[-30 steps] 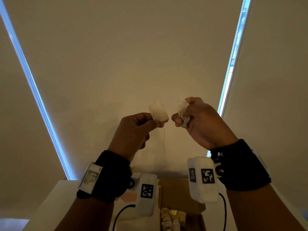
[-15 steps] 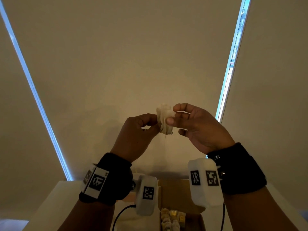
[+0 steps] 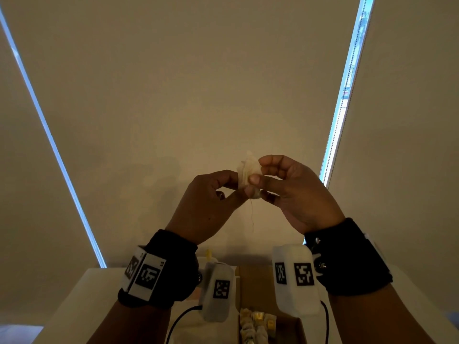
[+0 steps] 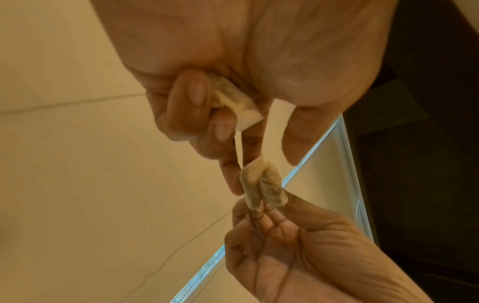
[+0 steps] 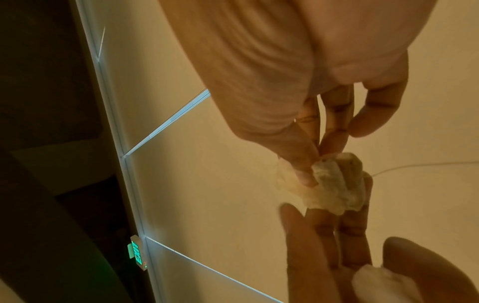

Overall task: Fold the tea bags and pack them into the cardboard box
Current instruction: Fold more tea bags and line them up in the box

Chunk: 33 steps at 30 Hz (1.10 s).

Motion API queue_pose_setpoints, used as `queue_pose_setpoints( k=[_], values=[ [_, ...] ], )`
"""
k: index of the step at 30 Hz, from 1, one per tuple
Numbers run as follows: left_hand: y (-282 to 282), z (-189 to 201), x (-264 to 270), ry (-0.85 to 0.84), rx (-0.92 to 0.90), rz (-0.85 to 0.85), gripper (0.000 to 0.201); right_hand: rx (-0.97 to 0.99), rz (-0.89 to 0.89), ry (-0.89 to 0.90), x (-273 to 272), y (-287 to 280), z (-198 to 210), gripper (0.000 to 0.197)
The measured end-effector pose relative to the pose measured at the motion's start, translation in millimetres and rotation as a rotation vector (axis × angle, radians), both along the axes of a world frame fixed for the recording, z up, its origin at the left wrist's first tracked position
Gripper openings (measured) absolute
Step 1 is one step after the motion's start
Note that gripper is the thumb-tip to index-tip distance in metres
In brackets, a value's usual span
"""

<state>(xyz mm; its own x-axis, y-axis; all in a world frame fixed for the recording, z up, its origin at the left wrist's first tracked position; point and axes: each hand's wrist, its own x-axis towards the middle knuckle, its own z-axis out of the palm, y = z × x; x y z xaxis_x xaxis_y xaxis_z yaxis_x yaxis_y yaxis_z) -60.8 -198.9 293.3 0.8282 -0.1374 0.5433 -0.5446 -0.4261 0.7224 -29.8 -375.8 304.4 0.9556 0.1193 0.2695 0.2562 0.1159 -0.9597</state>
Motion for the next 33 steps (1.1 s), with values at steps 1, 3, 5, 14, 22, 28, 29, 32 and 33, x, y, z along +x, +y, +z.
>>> queue_pose_setpoints(
  k=[1, 3, 5, 14, 22, 28, 29, 32, 33],
  values=[
    [1.0, -1.0, 2.3, -0.006, 0.011, 0.02, 0.012, 0.01, -0.004, 0.01, 0.4, 0.1, -0.4, 0.035],
    [2.6, -3.2, 6.0, 0.009, 0.015, 0.037, 0.01, -0.002, 0.025, 0.043, 0.3, 0.1, -1.2, 0.038],
    [2.0, -4.6, 7.2, 0.017, 0.034, 0.053, 0.009, -0.034, 0.071, 0.064, -1.5, -0.2, -1.4, 0.031],
    [4.9, -11.6, 15.0, 0.025, 0.059, 0.034, 0.014, 0.022, 0.062, 0.072, 1.3, 2.8, -5.9, 0.01],
    [10.5, -7.1, 19.7, 0.523, -0.981, -0.302, 0.042, 0.32, 0.114, 0.101, 4.3, 0.1, -5.2, 0.013],
    [10.6, -8.1, 30.1, 0.41, -0.861, -0.22, 0.047, 0.21, 0.297, 0.201, 0.0, 12.5, -24.4, 0.006],
    [10.3, -9.1, 30.7, 0.378, -0.82, -0.229, 0.045, 0.177, 0.319, 0.224, -0.1, 14.3, -26.7, 0.007],
    [11.3, -10.9, 32.6, 0.267, -0.68, -0.215, 0.032, 0.163, 0.402, 0.312, 0.2, 17.9, -30.2, 0.024],
    [11.4, -10.7, 32.9, 0.227, -0.638, -0.195, 0.028, 0.178, 0.435, 0.336, 0.4, 18.3, -30.4, 0.03]
  ],
)
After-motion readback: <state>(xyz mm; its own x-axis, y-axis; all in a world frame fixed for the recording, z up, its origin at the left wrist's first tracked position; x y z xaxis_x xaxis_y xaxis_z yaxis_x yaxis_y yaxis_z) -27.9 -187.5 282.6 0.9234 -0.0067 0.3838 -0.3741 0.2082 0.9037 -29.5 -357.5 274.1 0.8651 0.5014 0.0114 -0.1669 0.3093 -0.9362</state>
